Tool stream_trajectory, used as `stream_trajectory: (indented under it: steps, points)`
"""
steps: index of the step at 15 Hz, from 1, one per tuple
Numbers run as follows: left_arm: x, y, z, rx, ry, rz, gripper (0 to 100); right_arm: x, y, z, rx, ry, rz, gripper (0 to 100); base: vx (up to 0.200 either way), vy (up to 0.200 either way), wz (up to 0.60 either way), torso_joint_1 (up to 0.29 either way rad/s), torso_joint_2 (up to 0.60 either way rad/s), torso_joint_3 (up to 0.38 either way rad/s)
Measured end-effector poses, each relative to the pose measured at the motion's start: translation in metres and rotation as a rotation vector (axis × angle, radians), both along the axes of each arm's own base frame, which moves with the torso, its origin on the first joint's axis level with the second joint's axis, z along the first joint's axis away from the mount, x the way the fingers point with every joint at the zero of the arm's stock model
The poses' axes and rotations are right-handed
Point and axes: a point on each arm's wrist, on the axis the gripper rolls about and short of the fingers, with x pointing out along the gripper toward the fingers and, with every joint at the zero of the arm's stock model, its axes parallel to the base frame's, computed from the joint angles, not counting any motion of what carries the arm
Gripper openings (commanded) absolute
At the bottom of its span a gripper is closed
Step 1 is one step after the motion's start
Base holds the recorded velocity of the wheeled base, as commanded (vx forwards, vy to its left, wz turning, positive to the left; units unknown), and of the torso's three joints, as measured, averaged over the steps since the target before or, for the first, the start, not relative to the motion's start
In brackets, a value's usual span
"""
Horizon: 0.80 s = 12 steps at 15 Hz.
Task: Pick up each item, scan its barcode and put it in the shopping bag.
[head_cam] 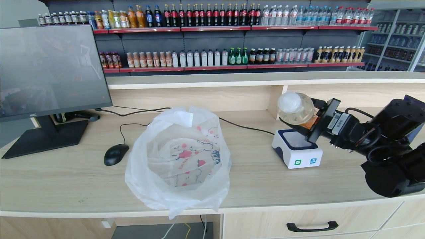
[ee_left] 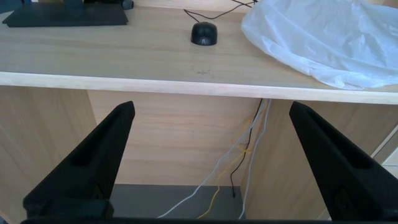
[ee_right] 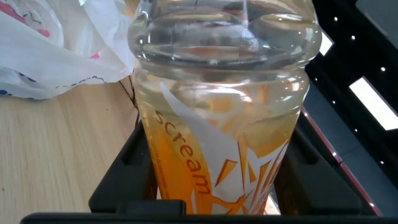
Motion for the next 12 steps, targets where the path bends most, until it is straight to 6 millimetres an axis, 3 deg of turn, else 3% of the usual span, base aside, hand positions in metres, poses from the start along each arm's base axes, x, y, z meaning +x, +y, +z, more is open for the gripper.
stream_trajectory:
  steps: [12]
  points:
    - [0.0,0.0,0.0,0.0,0.0,0.0,100,-0.002,0.001,-0.014,-0.048,0.006,0.022,0,0.0,0.0,0.0,0.0,0.0,0.0]
